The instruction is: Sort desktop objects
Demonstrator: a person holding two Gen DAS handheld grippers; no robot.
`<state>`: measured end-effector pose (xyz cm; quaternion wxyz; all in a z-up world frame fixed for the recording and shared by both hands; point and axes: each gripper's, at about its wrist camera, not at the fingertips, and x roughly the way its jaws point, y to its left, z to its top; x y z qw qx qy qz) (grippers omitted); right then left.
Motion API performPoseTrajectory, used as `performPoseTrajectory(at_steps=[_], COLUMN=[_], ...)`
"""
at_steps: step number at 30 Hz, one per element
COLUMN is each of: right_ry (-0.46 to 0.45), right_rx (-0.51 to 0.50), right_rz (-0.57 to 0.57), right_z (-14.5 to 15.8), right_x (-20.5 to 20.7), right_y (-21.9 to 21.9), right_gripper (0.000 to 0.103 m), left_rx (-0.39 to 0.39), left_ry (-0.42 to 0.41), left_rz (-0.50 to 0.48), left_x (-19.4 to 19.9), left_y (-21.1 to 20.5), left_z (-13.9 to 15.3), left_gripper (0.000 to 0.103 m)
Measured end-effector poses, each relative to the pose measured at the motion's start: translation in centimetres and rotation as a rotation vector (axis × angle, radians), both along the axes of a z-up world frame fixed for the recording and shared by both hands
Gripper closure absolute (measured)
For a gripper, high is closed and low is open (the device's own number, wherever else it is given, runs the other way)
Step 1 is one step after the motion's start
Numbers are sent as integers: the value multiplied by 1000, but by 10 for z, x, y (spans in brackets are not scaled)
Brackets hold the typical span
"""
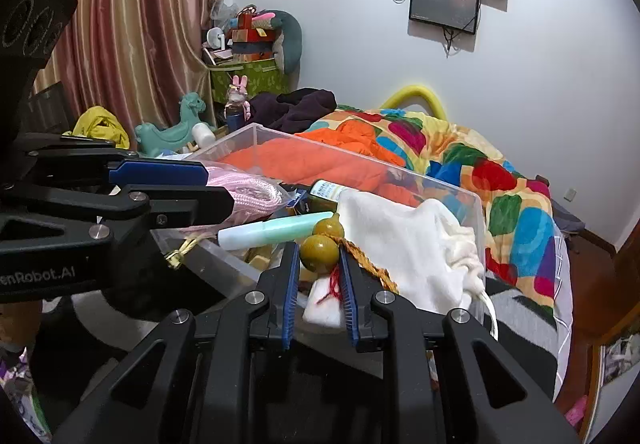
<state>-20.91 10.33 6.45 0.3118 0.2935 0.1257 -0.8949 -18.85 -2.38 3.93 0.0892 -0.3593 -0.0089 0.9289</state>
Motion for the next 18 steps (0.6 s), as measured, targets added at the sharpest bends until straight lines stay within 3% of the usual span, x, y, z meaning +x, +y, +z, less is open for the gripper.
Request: performPoseTrajectory(at_steps=[12,16,18], right_ry=[54,87,107], right_rx=[-16,-38,-45], right_rz=[23,9,1], right_z=[16,24,29], right_x=[32,41,44], right_y=[12,18,21], right_gripper=[84,65,62], left_rx=[6,-1,-1], left_ry=[29,55,63], left_rz=[7,13,15], left_x=[15,24,28], left_y=[2,3,2], left_z=[10,16,18], left_gripper=[71,65,63])
